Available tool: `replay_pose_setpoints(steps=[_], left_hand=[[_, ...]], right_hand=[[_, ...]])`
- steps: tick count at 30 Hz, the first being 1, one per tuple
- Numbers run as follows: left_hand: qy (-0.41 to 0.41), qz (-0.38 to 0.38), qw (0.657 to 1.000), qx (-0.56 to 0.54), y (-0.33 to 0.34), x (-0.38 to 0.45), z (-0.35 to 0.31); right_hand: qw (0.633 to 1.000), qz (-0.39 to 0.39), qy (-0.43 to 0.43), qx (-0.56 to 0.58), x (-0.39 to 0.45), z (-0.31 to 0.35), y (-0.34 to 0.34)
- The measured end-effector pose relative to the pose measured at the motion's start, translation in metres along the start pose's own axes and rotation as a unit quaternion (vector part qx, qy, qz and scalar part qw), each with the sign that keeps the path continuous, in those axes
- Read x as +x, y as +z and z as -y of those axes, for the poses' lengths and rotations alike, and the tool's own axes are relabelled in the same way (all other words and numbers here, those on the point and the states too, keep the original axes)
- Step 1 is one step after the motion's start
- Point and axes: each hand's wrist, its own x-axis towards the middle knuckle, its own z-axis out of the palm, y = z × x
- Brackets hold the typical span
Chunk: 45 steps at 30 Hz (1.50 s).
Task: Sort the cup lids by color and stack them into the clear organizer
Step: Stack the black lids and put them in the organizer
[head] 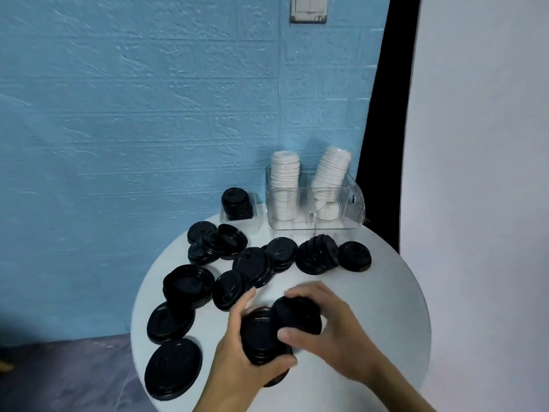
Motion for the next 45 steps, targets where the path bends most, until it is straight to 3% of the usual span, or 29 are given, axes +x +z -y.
replay_pose_setpoints(steps=[5,11,12,14,16,18,24,28,33,35,41,45], left_hand=[[0.031,0.008,0.999,0.021,-0.003,-0.003,0.001],[0.08,-0.009,0.995,0.056,0.002,-0.002,0.0],[0.08,-0.007,0.995,0.054,0.004,-0.001,0.0],[0.074,-0.015,0.996,0.046,0.004,0.0,0.002],[0.064,-0.02,0.997,0.038,0.002,0.001,0.004],[0.056,-0.022,0.998,0.034,-0.001,0.001,0.005],[0.047,-0.022,0.998,0.028,0.0,0.003,0.002],[0.042,-0.021,0.999,0.024,-0.001,0.002,0.002],[0.045,-0.027,0.998,0.025,0.0,0.003,0.0],[0.041,-0.022,0.999,0.02,0.0,0.003,0.0],[0.022,-0.024,0.999,0.0,-0.002,0.0,-0.002],[0.01,-0.008,0.999,-0.034,-0.003,-0.001,-0.002]], right_hand=[[0.998,0.061,0.008,0.02,0.004,0.017,0.035],[0.991,0.125,-0.008,0.044,0.008,-0.003,0.023],[0.994,0.098,-0.007,0.043,0.011,-0.011,0.016],[0.997,-0.054,0.002,0.061,0.023,-0.032,-0.003],[0.968,-0.246,0.022,0.035,0.041,-0.05,-0.029],[0.944,-0.323,0.063,-0.03,0.061,-0.069,-0.058],[0.935,-0.144,0.242,-0.214,0.096,-0.113,-0.09],[0.923,-0.163,0.249,-0.243,0.098,-0.115,-0.088],[0.925,-0.285,0.197,-0.155,0.065,-0.08,-0.078],[0.936,-0.285,0.155,-0.134,0.047,-0.056,-0.06],[0.992,-0.102,0.076,0.023,0.007,0.001,0.004],[0.999,-0.011,0.036,-0.007,-0.005,0.017,0.032]])
